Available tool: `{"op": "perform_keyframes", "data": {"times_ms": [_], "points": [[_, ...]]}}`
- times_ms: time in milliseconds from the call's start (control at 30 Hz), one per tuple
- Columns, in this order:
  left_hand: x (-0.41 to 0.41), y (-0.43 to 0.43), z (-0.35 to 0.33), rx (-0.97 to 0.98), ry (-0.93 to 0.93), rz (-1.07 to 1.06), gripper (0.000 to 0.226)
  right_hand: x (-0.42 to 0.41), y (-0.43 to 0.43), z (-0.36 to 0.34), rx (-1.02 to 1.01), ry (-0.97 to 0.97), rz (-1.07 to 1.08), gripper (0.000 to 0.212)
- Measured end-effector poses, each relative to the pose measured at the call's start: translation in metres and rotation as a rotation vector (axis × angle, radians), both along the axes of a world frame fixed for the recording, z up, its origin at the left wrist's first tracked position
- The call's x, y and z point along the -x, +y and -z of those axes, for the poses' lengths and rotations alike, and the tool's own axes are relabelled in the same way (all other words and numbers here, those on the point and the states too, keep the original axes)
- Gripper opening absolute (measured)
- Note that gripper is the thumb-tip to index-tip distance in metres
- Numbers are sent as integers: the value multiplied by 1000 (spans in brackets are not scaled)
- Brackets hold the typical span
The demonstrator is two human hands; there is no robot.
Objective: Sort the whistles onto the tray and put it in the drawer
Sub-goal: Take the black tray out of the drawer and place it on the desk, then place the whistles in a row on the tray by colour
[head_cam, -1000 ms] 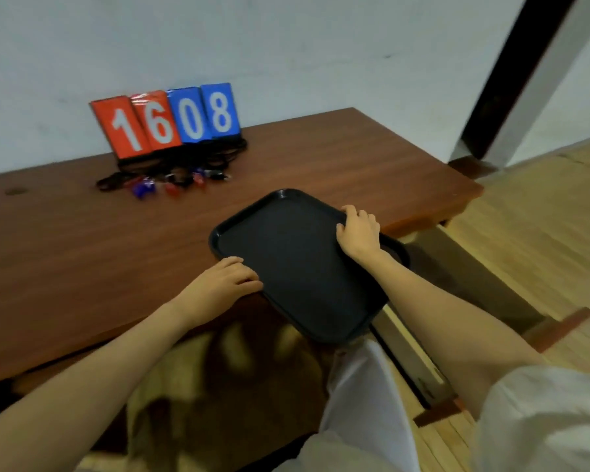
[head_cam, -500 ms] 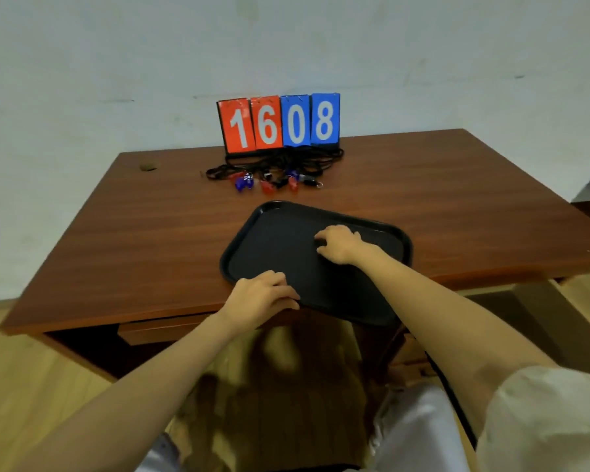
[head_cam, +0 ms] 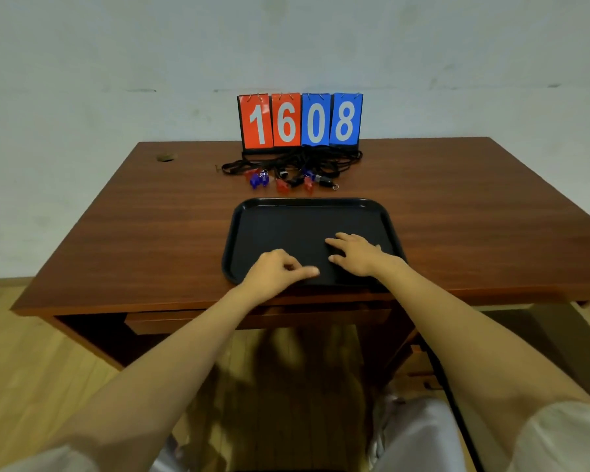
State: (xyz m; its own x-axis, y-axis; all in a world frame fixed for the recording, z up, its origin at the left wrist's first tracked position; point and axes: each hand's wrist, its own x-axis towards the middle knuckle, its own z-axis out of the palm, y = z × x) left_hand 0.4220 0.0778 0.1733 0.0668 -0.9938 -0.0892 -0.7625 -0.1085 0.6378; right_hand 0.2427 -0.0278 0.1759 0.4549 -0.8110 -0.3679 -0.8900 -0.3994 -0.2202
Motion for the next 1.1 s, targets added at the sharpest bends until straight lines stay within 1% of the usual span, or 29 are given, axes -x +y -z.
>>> {"op": "perform_keyframes", "data": {"times_ms": [33,100,133,167,233,367,633,900,1000,1100], "points": [[-7,-5,0,5,-79,-19,45,0,-2,-1,-10,6,-10,56],[-23,-15,3,-34,-311,-39,54,-1,-5,-1,-29,3,-17,58],[-32,-18,6,-83,-387,-46,59,-1,-5,-1,-35,-3,-18,58],[-39,-19,9,-138,-426,-49,64,-2,-6,-1,-41,-10,-19,58],[-45,-18,17,-201,-439,-51,69,-4,-6,1,-49,-21,-24,58],[-45,-15,22,-202,-440,-71,70,-8,-6,1,-44,-33,-47,57],[-60,-12,10,-208,-397,-63,70,-19,5,4,-34,-40,-52,56],[-71,-17,5,-266,-360,-69,70,-26,3,4,50,-88,-72,55],[-73,-22,3,-290,-360,-82,68,-31,-4,6,97,-135,-63,51],[-70,-31,-4,-251,-442,-121,59,-38,-15,6,160,-194,-53,42]]}}
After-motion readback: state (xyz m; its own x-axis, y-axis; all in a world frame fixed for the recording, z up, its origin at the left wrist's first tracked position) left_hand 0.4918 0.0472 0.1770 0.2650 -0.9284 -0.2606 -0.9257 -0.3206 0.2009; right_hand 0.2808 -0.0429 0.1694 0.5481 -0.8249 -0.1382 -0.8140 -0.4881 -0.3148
